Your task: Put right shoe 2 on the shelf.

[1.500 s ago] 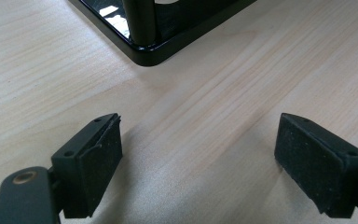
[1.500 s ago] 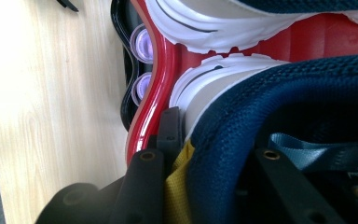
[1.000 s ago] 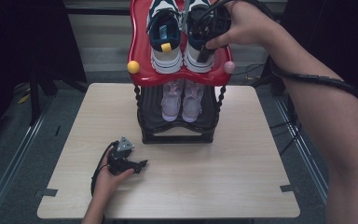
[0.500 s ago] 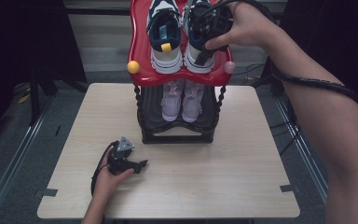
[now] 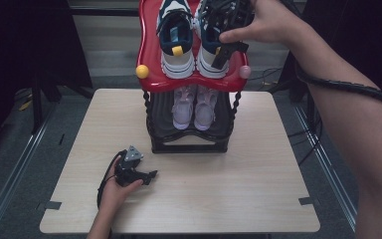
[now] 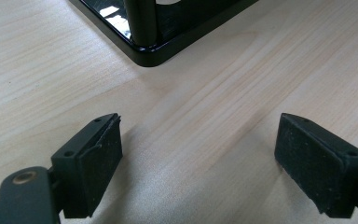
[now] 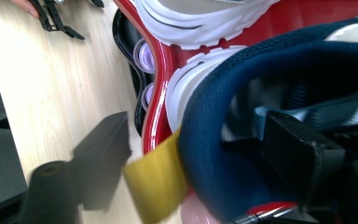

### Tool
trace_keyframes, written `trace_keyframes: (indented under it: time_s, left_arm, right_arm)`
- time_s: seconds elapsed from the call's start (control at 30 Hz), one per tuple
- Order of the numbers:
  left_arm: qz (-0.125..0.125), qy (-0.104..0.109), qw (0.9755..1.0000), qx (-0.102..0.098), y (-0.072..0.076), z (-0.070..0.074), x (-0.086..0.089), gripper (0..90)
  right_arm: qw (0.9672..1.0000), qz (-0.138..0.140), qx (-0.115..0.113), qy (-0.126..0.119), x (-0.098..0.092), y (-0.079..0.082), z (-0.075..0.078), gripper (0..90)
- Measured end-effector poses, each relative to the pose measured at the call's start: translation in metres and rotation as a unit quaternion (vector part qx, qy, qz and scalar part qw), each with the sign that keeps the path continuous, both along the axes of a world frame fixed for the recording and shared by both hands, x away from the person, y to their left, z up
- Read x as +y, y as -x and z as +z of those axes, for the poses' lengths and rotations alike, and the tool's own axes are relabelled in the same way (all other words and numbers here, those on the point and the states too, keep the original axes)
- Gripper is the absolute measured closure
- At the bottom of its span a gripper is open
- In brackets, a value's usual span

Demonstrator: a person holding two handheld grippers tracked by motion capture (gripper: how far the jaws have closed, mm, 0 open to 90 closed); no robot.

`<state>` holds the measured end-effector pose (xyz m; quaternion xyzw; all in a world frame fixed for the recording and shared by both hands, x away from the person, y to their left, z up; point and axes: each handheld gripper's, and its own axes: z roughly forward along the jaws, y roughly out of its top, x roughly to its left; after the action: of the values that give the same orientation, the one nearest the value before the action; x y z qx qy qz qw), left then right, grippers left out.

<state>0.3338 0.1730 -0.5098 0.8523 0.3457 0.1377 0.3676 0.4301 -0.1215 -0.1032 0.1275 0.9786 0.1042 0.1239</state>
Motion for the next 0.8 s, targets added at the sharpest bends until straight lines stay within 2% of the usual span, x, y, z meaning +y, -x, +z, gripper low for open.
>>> trace_keyframes:
  time_s: [0.07,0.2,0.27,0.37,0.5,0.6,0.8]
  left_arm:
    - [0.000,-0.001,1.0000,0.000,0.000,0.000,0.000,14.4]
    - [0.000,-0.001,1.0000,0.000,0.000,0.000,0.000,14.4]
    - [0.000,-0.001,1.0000,0.000,0.000,0.000,0.000,14.4]
    - [0.000,0.000,1.0000,-0.001,0.000,0.000,0.000,14.4]
    - [-0.001,0.000,1.0000,-0.001,-0.001,0.000,0.000,14.4]
    - [-0.001,0.000,1.0000,0.000,-0.001,0.000,0.000,14.4]
    - [-0.001,0.000,1.0000,0.000,-0.001,0.000,0.000,14.4]
  right_arm:
    - [1.0000,-0.005,-0.005,-0.004,-0.001,0.002,0.007,20.1]
    - [1.0000,-0.009,-0.002,0.004,-0.005,0.005,0.019,18.3]
    - [0.9998,-0.012,-0.001,0.013,-0.006,0.007,0.022,17.6]
    - [0.9999,-0.011,0.004,0.012,-0.010,0.009,0.026,17.5]
    - [0.9998,-0.006,0.012,0.013,-0.014,0.013,0.025,17.6]
    - [0.9995,-0.004,0.015,0.026,-0.016,0.016,0.024,17.6]
    - [0.9995,-0.011,0.024,0.018,-0.024,0.021,0.025,17.7]
